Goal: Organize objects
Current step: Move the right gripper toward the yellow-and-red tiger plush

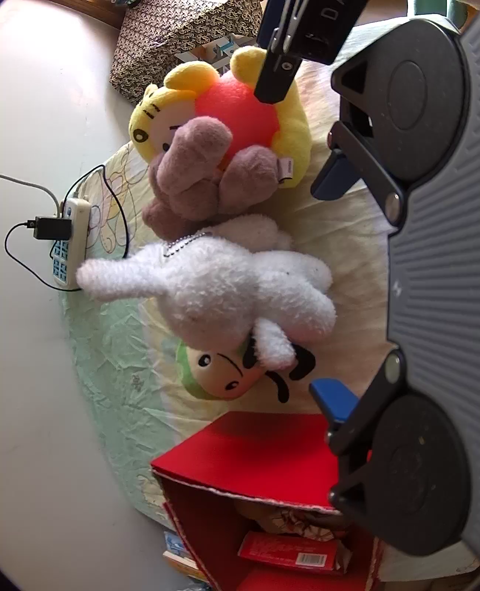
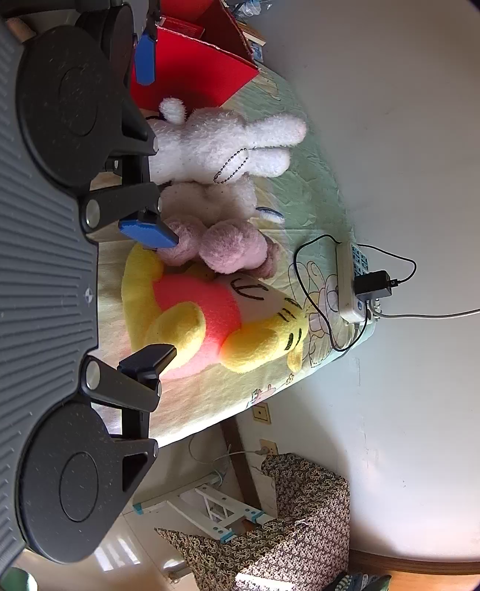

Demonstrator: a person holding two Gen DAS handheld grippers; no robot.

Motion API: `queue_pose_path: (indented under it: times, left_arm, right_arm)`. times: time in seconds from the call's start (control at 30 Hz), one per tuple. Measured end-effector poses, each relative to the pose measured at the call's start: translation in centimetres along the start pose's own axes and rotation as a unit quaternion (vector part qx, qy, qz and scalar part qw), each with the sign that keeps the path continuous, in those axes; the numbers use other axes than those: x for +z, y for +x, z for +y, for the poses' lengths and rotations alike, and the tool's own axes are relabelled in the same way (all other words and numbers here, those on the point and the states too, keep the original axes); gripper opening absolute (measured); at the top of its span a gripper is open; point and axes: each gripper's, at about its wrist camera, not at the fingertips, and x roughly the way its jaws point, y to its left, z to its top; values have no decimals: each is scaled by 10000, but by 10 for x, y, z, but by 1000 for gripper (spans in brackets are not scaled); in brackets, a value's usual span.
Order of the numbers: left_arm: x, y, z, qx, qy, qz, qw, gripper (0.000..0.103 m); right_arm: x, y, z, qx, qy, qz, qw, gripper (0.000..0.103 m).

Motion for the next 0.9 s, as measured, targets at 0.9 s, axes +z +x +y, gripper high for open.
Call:
queue_pose_path:
  times: [0.9]
  left_arm:
    - [7,-7,-40,-730,377,-408,9958,102]
  right_arm:
    - [19,0,-51,236,578,-184,9979,62]
